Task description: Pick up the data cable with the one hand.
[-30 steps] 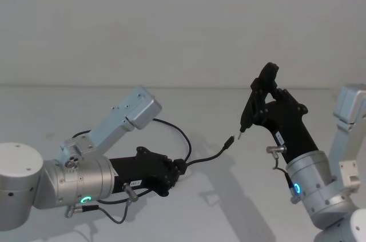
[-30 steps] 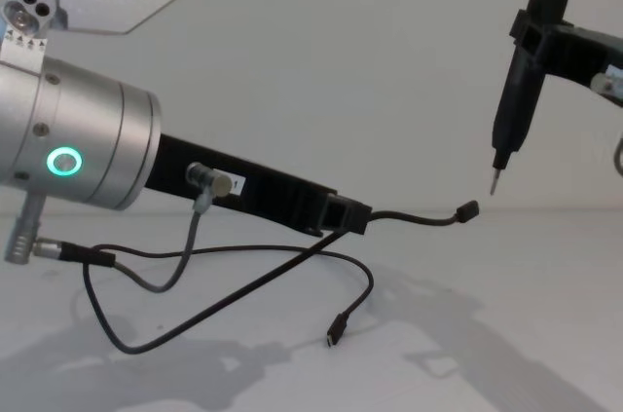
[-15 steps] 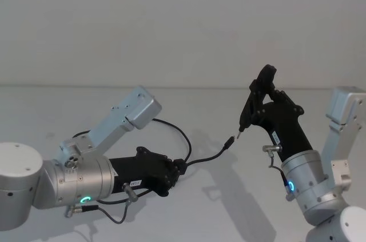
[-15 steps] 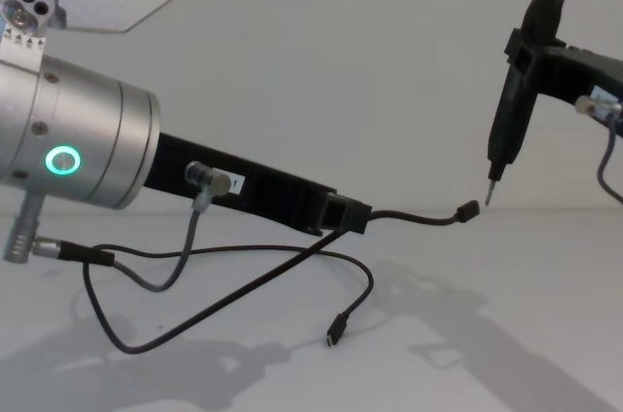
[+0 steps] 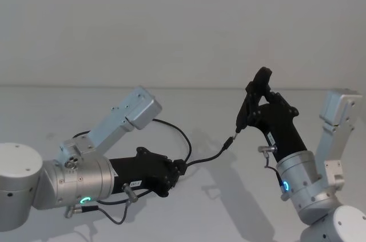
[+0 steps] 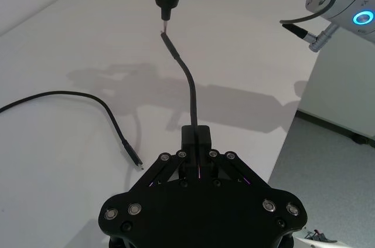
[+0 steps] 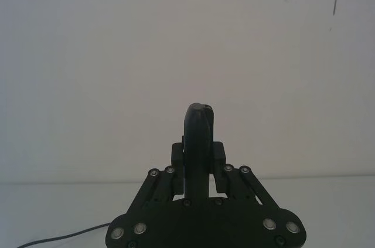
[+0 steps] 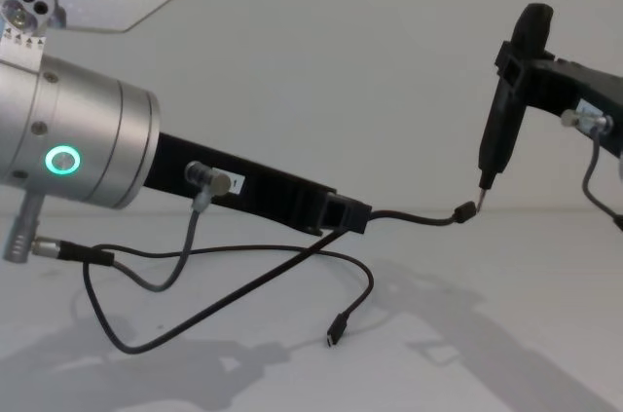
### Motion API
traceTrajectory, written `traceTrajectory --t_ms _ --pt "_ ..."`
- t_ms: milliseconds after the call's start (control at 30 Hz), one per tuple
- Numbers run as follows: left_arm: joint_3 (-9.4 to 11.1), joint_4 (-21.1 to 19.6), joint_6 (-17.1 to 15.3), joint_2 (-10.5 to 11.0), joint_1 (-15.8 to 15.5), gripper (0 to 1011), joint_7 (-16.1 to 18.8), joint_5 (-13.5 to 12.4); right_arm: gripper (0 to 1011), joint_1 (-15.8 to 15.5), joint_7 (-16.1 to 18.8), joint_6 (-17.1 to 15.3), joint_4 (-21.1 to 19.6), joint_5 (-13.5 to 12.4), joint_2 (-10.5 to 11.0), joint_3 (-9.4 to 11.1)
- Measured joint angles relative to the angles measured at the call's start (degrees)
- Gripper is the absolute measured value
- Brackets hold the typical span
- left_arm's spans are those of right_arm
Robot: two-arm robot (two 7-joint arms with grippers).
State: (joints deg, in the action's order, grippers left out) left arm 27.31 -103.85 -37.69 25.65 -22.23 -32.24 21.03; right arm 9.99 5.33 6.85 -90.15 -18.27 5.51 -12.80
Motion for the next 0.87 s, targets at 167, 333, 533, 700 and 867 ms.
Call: traceTrajectory --t_ms 167,333,533,700,867 --pt "0.01 0.00 0.00 0.00 0.00 32 0.00 0.00 279 0.06 0.32 0.02 0.35 0.04 -0.31 -0.01" --pt "0.01 0.00 0.01 0.00 0.00 32 0.01 0.00 279 0.08 0.69 -0.16 0.51 0.11 -0.64 0.02" --pt "0.00 0.01 0.01 0.00 0.00 32 0.01 -0.01 279 0.08 0.97 -0.47 0.61 0.18 -0.88 0.06" --pt "0.00 0.01 0.01 0.00 0.00 32 0.00 -0.01 279 0.07 1.09 -0.64 0.65 0.21 -1.02 0.10" --pt "0.01 0.01 0.01 0.00 0.00 32 0.01 -0.01 279 0.07 1.17 -0.72 0.68 0.24 -1.09 0.12"
